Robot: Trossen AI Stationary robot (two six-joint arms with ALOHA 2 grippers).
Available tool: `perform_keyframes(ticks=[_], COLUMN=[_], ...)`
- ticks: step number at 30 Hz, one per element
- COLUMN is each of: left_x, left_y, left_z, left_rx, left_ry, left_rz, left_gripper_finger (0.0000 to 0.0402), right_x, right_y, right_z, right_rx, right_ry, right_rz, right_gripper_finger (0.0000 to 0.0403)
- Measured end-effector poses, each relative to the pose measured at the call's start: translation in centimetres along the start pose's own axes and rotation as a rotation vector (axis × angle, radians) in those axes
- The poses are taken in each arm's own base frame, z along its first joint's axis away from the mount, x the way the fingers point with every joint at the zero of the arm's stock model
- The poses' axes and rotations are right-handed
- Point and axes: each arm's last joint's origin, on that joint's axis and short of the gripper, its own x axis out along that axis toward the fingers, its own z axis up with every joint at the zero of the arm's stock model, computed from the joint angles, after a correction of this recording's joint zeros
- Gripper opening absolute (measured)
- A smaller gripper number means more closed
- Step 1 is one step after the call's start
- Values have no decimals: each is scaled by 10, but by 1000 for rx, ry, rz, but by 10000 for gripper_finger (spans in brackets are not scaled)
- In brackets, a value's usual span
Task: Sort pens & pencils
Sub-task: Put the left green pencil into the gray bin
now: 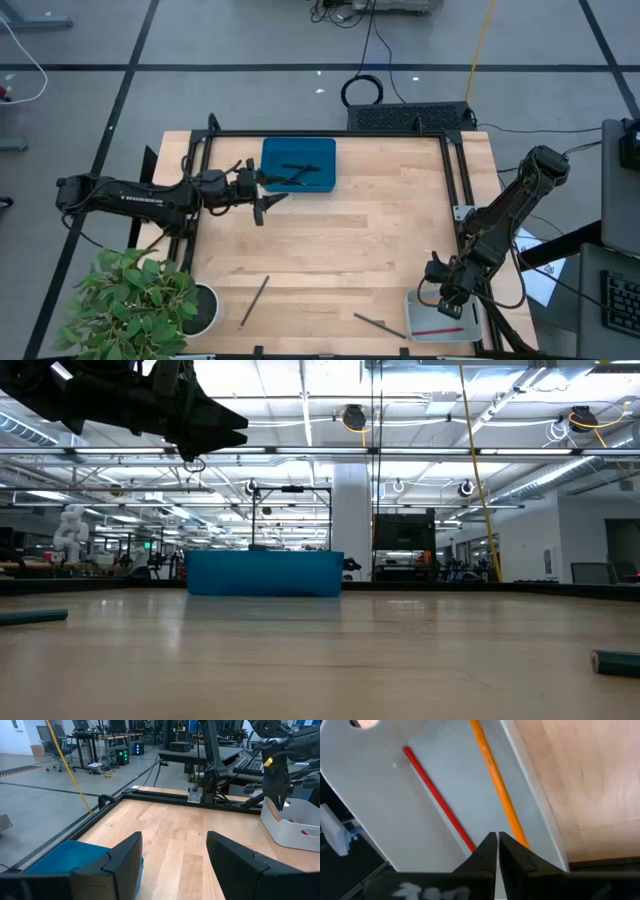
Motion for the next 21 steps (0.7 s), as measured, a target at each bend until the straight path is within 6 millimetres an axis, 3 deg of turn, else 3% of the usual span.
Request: perform_keyframes(ticks=[8,13,17,21], left_x=[0,0,0,0], left_y=[0,0,0,0], left_z=[0,0,0,0], left_rx=[-1,-3,-3,1], left_ry=[0,0,0,0], left_rz=[0,0,0,0], left_gripper_finger=[227,227,227,227], right_x=[0,-3,-18,-35], right_y=[5,19,34,28], right_z=[1,6,13,20], right_rx=[-26,-90,-256,-388], right_ry=[-25,-82,-272,-497], right_rz=[52,196,376,328], right_gripper_finger=[3,1,1,0])
